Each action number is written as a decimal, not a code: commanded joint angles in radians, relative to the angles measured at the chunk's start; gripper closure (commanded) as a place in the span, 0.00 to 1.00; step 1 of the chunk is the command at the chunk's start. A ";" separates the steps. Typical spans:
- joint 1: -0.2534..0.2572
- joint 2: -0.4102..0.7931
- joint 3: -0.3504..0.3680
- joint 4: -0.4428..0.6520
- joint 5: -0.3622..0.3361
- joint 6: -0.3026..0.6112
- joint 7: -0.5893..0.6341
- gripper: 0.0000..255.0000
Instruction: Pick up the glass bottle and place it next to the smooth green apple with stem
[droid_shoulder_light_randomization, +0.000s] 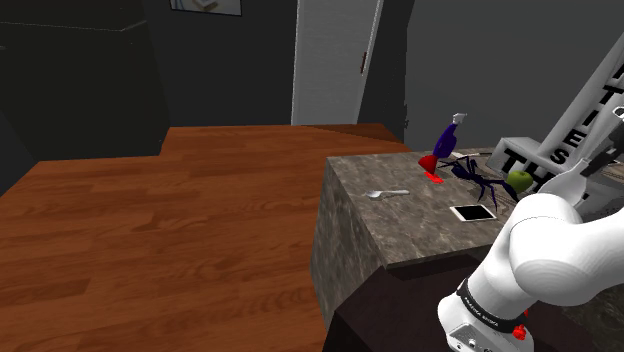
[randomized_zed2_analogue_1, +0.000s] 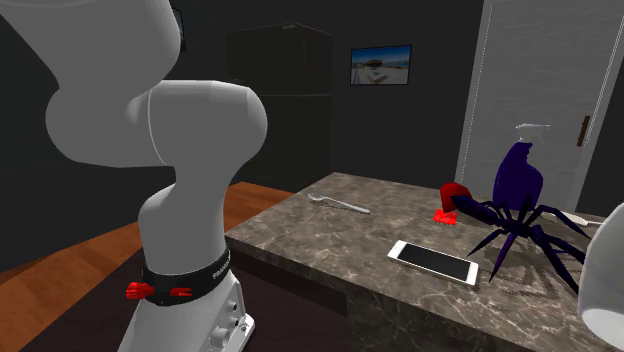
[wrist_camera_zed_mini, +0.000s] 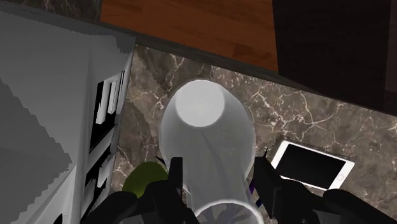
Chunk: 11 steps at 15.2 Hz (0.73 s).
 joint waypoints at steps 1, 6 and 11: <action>0.002 -0.009 -0.016 -0.018 -0.013 0.024 0.005 1.00; 0.002 -0.009 -0.016 -0.018 -0.014 0.024 0.005 1.00; 0.002 -0.009 -0.016 -0.018 -0.014 0.024 0.005 0.00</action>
